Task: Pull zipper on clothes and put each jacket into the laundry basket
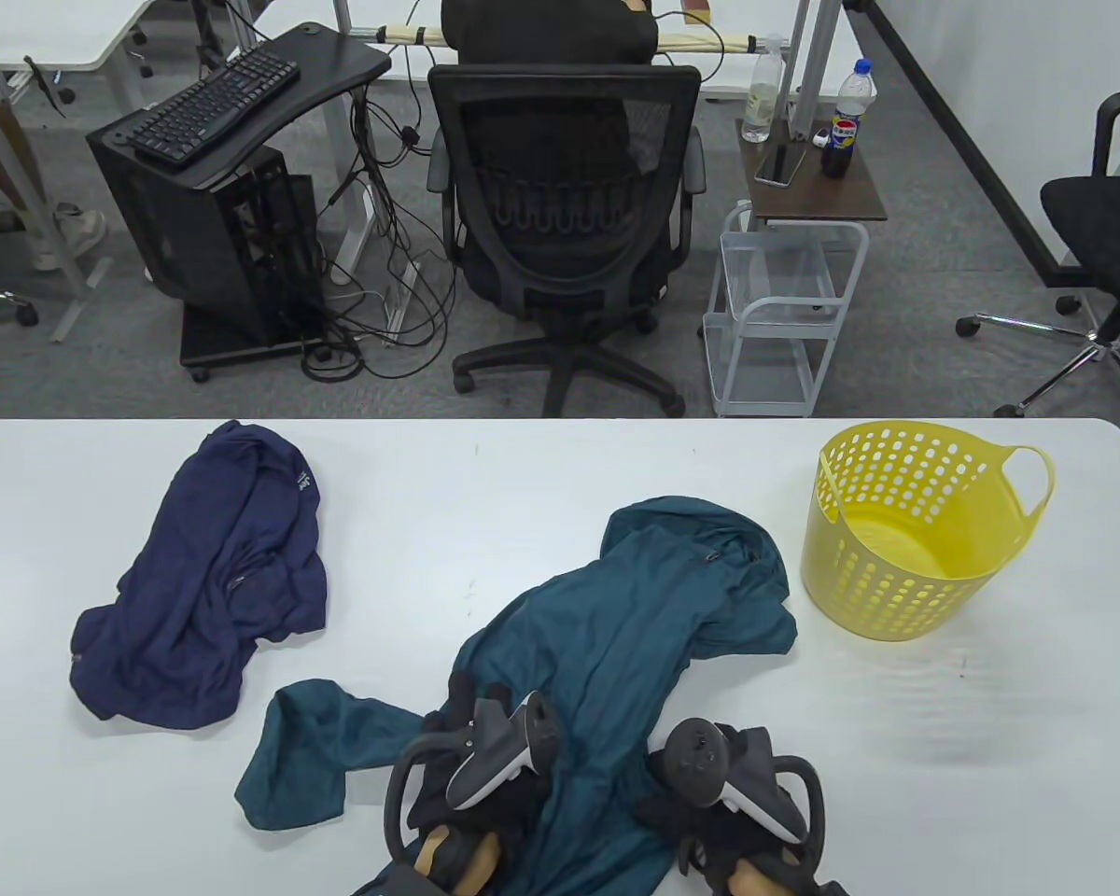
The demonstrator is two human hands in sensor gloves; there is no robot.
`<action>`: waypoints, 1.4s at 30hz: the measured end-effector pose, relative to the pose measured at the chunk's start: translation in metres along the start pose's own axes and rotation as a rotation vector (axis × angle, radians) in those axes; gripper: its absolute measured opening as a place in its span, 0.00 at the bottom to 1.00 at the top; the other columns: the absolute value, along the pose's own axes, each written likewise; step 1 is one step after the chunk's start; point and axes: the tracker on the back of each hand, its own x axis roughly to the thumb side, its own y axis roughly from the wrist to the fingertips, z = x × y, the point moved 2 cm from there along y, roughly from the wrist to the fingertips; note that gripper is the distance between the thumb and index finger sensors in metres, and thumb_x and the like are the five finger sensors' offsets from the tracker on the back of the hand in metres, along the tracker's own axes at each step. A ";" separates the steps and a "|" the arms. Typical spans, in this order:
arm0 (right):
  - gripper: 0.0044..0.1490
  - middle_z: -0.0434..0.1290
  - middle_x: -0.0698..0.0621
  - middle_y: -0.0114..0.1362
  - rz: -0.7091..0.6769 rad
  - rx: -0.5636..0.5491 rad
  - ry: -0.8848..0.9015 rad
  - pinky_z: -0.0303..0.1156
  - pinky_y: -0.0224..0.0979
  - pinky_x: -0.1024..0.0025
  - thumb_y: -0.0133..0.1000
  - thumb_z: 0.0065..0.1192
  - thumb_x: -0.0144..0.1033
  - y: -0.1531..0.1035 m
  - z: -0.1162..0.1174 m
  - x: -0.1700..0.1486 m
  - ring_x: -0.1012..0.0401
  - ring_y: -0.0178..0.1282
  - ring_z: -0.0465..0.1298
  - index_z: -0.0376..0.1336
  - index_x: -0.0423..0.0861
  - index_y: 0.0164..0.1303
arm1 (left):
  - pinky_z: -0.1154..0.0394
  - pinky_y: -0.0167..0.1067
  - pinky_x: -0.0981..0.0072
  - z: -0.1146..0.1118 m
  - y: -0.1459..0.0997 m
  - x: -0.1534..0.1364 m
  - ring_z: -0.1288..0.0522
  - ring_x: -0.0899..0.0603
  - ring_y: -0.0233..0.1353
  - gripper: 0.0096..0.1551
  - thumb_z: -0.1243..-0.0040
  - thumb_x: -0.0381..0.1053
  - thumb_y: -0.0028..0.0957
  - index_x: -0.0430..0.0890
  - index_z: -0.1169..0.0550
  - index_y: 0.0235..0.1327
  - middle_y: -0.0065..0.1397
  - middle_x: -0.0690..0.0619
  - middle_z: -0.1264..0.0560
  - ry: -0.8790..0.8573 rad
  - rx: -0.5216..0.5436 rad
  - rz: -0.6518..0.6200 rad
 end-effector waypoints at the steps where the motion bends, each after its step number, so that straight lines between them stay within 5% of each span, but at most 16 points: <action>1: 0.36 0.67 0.58 0.76 0.013 -0.034 -0.070 0.55 0.79 0.40 0.45 0.74 0.57 0.001 0.000 0.003 0.46 0.81 0.59 0.66 0.61 0.64 | 0.51 0.76 0.39 0.001 0.000 0.000 0.62 0.41 0.83 0.30 0.39 0.69 0.38 0.74 0.27 0.57 0.86 0.63 0.47 0.006 0.011 -0.001; 4: 0.24 0.75 0.60 0.66 -0.012 -0.089 -0.236 0.57 0.78 0.42 0.46 0.74 0.52 0.001 -0.004 0.011 0.50 0.77 0.65 0.72 0.62 0.53 | 0.50 0.76 0.40 0.002 0.001 -0.004 0.60 0.41 0.84 0.25 0.36 0.67 0.37 0.72 0.22 0.51 0.85 0.64 0.43 -0.014 0.020 0.011; 12: 0.22 0.74 0.60 0.70 0.191 -0.009 -0.269 0.54 0.80 0.39 0.47 0.77 0.51 0.003 -0.024 -0.049 0.48 0.80 0.62 0.75 0.62 0.51 | 0.45 0.74 0.39 0.016 -0.007 -0.020 0.53 0.39 0.84 0.23 0.40 0.70 0.37 0.69 0.17 0.46 0.83 0.61 0.36 -0.120 0.133 0.049; 17: 0.27 0.70 0.58 0.77 0.345 -0.091 -0.193 0.53 0.79 0.38 0.49 0.75 0.51 -0.004 -0.046 -0.083 0.45 0.81 0.59 0.72 0.61 0.59 | 0.45 0.74 0.38 0.022 -0.010 -0.027 0.53 0.39 0.84 0.30 0.46 0.73 0.37 0.72 0.21 0.55 0.84 0.61 0.37 -0.322 0.081 -0.062; 23: 0.35 0.64 0.55 0.83 0.153 -0.360 0.014 0.53 0.79 0.36 0.51 0.70 0.54 -0.021 -0.086 -0.028 0.42 0.83 0.56 0.66 0.59 0.70 | 0.41 0.72 0.38 0.035 -0.010 -0.070 0.46 0.38 0.83 0.30 0.44 0.67 0.41 0.71 0.26 0.61 0.81 0.61 0.32 -0.369 0.220 0.102; 27: 0.37 0.61 0.56 0.86 0.019 -0.394 0.046 0.53 0.80 0.36 0.51 0.68 0.56 -0.011 -0.099 0.028 0.43 0.85 0.55 0.63 0.60 0.73 | 0.42 0.73 0.38 0.023 0.003 -0.077 0.47 0.39 0.84 0.35 0.42 0.65 0.41 0.74 0.34 0.67 0.83 0.63 0.36 -0.317 0.170 0.143; 31: 0.46 0.50 0.57 0.90 0.057 -0.199 -0.024 0.48 0.81 0.35 0.51 0.65 0.60 0.032 -0.080 0.056 0.43 0.88 0.47 0.53 0.61 0.79 | 0.49 0.75 0.37 0.006 0.017 -0.065 0.57 0.40 0.85 0.46 0.42 0.71 0.38 0.77 0.48 0.70 0.87 0.65 0.48 -0.254 0.016 0.082; 34: 0.51 0.42 0.59 0.91 0.100 -0.004 -0.081 0.45 0.81 0.34 0.50 0.61 0.65 0.064 -0.044 0.053 0.42 0.88 0.42 0.46 0.63 0.82 | 0.52 0.76 0.37 -0.006 0.025 -0.059 0.61 0.40 0.85 0.48 0.43 0.72 0.38 0.78 0.52 0.69 0.87 0.64 0.52 -0.195 -0.061 0.081; 42: 0.46 0.46 0.61 0.91 0.035 0.085 -0.076 0.42 0.81 0.35 0.52 0.57 0.64 0.064 -0.003 0.044 0.43 0.88 0.38 0.49 0.64 0.81 | 0.46 0.73 0.34 -0.017 0.033 -0.063 0.53 0.29 0.82 0.43 0.49 0.73 0.41 0.79 0.51 0.69 0.87 0.61 0.54 -0.203 -0.165 0.125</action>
